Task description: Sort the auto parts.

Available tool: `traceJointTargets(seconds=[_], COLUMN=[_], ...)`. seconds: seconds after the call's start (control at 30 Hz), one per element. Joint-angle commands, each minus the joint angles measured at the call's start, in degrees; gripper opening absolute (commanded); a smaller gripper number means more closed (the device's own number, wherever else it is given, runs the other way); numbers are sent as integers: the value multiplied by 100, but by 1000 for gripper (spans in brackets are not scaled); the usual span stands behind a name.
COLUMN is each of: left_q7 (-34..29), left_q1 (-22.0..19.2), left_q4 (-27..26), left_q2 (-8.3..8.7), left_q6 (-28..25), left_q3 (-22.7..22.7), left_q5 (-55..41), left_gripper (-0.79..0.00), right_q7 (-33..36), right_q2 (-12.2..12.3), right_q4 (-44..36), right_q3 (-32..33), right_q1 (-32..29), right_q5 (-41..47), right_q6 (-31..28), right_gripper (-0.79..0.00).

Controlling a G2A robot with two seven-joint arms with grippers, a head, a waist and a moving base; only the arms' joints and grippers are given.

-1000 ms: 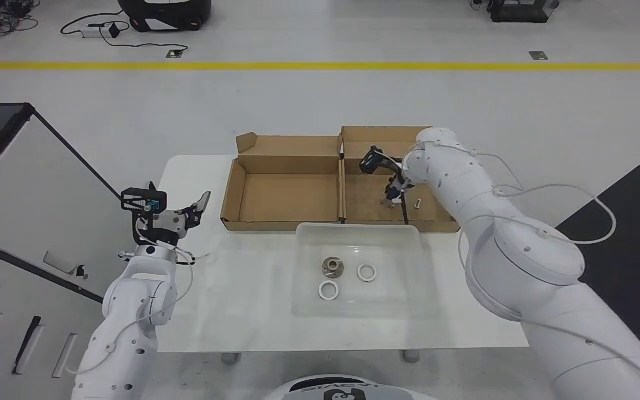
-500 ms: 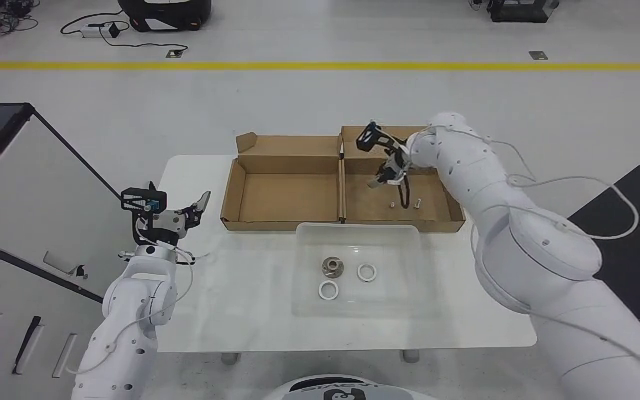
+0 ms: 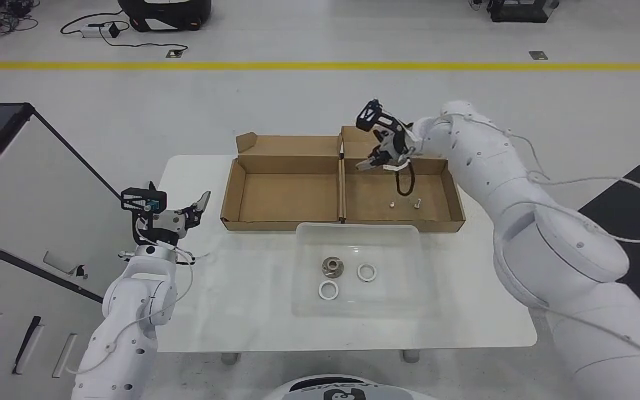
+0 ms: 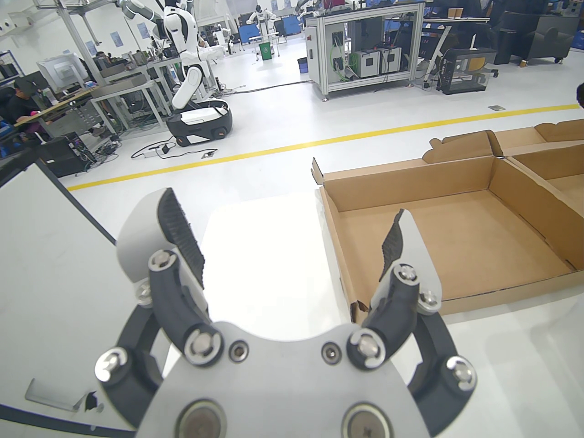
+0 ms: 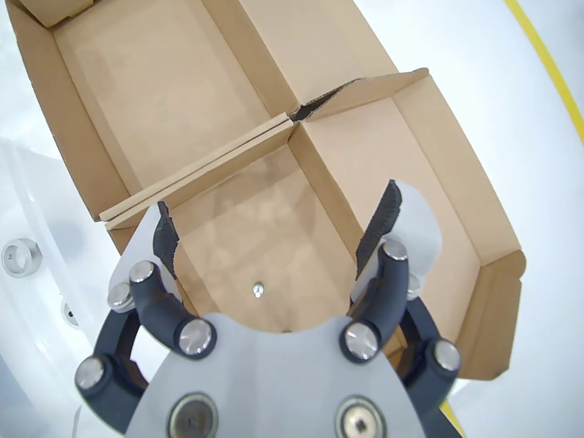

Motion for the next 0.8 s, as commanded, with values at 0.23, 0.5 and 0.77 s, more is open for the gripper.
traceJointTargets(seconds=[0.23, 0.5, 0.77], left_q7=[0, 0, 0], left_q1=[0, 0, 0], left_q4=[0, 0, 0], left_q2=[0, 0, 0], left_q6=[0, 0, 0], left_q3=[0, 0, 0], left_q5=[0, 0, 0], left_gripper=[0, 0, 0], right_q7=[454, 1383, 2253], right_q2=[759, 1805, 2581], right_q4=[-1706, -4229, -5760], right_q3=[734, 2324, 4310], right_q1=[-460, -1795, -3725], right_q5=[316, 1010, 2740], right_q6=[339, 764, 631], right_gripper=[0, 0, 0])
